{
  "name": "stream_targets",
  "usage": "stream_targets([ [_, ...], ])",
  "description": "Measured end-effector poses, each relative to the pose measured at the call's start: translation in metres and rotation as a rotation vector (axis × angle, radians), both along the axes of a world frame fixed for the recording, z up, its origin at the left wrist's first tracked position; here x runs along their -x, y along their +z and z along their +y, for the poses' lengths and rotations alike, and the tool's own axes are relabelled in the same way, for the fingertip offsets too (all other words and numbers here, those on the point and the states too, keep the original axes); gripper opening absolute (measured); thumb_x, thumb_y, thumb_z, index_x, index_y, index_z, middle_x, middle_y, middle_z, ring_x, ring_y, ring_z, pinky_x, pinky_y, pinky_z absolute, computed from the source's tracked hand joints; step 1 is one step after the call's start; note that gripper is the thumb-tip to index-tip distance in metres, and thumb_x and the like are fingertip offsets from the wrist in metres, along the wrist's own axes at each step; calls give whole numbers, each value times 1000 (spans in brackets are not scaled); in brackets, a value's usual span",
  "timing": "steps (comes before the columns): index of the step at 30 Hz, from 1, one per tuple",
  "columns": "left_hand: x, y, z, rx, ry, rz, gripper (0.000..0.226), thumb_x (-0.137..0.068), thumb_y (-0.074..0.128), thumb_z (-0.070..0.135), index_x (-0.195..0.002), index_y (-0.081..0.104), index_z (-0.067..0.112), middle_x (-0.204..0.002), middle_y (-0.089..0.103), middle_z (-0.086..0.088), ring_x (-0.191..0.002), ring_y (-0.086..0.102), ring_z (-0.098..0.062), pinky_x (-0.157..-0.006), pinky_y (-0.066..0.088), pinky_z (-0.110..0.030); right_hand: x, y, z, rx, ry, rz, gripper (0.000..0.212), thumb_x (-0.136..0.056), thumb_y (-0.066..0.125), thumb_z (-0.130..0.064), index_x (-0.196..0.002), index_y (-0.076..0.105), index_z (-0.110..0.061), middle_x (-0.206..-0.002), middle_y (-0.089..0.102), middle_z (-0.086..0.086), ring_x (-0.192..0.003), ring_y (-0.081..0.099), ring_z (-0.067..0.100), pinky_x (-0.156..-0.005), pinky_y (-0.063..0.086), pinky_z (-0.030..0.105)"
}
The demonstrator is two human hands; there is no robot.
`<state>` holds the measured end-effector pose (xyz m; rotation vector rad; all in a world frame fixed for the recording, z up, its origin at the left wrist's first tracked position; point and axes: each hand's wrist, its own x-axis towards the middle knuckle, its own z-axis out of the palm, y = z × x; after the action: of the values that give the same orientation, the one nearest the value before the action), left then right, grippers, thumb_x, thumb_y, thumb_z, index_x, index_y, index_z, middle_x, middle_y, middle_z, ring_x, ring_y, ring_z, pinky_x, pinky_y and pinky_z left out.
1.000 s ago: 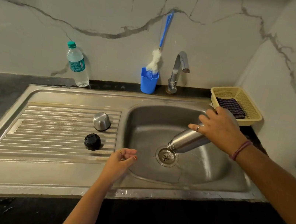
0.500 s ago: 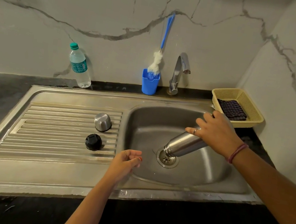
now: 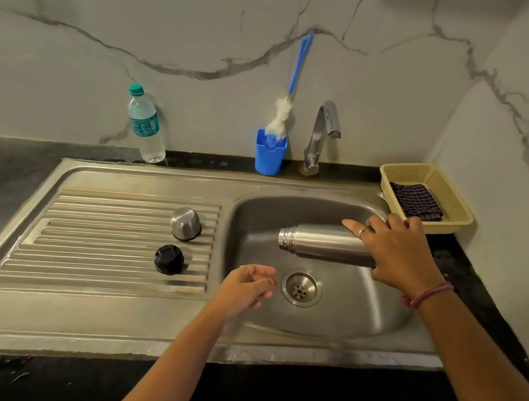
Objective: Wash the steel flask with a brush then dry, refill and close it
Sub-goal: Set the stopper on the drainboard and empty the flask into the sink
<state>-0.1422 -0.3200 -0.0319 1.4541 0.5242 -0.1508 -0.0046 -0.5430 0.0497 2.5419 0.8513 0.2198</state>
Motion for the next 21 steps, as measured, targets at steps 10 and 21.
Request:
stream_targets([
  [10, -9, 14, 1, 113, 37, -11, 41, -87, 75, 23, -122, 55, 18, -104, 71, -1, -88, 68, -9, -75, 53, -23, 27, -29, 11, -449, -112, 274, 102, -65, 70, -53, -148, 10, -45, -127, 47, -6, -112, 47, 18, -90, 39, 37],
  [21, -38, 40, 22, 99, 75, -145, 103, -49, 92, 58, -133, 46, 21, -123, 66, -2, -114, 65, -19, -106, 49, -42, 54, -71, 67, -1105, -115, 729, 95, -51, 80, -46, -132, 32, -51, -117, 57, -11, -96, 60, 7, -76, 57, 33],
])
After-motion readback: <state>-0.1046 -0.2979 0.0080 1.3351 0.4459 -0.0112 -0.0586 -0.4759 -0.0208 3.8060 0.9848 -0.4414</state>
